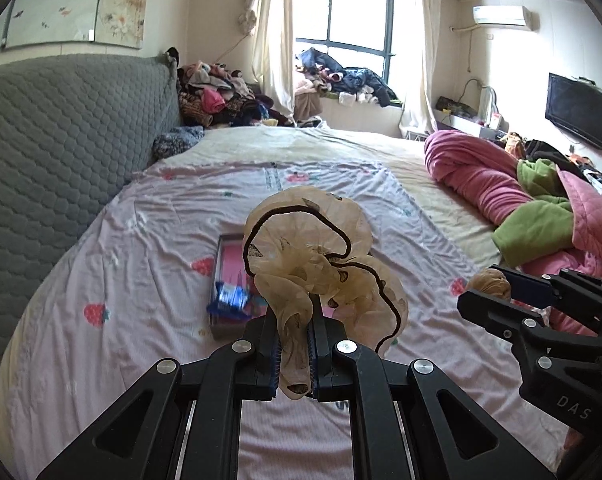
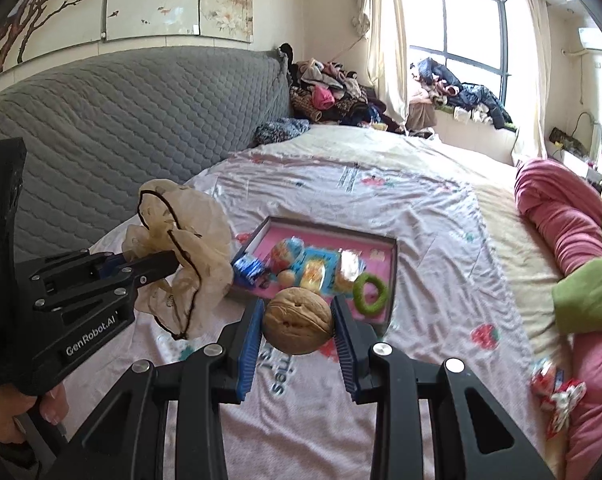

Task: Organize objects
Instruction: 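Lift the scrunchie and walnut and carry both toward the pink tray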

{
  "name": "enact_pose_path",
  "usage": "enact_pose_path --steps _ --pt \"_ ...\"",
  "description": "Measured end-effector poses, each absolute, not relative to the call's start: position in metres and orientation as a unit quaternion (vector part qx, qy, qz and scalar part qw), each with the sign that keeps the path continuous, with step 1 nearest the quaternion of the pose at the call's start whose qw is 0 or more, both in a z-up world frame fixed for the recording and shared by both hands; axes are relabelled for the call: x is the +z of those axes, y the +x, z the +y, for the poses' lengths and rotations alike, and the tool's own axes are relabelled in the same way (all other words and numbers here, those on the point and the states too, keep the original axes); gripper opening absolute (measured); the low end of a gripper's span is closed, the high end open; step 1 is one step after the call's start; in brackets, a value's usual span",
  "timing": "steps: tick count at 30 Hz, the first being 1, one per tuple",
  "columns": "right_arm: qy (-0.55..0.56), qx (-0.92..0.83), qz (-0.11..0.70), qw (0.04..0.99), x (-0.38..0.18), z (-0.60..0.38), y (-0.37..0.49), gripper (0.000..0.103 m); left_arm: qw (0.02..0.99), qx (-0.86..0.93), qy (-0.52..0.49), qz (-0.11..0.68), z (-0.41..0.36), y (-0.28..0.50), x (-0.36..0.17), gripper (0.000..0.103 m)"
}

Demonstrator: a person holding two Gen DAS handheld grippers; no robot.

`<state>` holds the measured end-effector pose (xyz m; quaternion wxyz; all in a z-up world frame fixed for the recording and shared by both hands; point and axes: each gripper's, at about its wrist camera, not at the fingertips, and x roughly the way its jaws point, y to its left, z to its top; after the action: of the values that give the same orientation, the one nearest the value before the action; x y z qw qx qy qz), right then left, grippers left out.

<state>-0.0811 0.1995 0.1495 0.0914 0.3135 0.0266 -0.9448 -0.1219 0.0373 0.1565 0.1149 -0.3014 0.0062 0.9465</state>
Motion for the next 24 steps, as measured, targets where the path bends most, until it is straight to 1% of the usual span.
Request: enact_pose_path --steps 10,24 --pt "0.290 -0.952 0.026 0.097 0.168 0.206 -0.118 0.035 0.113 0.952 -0.282 0.019 0.045 -0.163 0.177 0.011" --pt "0.277 -0.955 0.027 0.100 0.164 0.208 -0.163 0.035 0.111 0.954 -0.277 0.032 0.053 -0.211 0.169 0.011"
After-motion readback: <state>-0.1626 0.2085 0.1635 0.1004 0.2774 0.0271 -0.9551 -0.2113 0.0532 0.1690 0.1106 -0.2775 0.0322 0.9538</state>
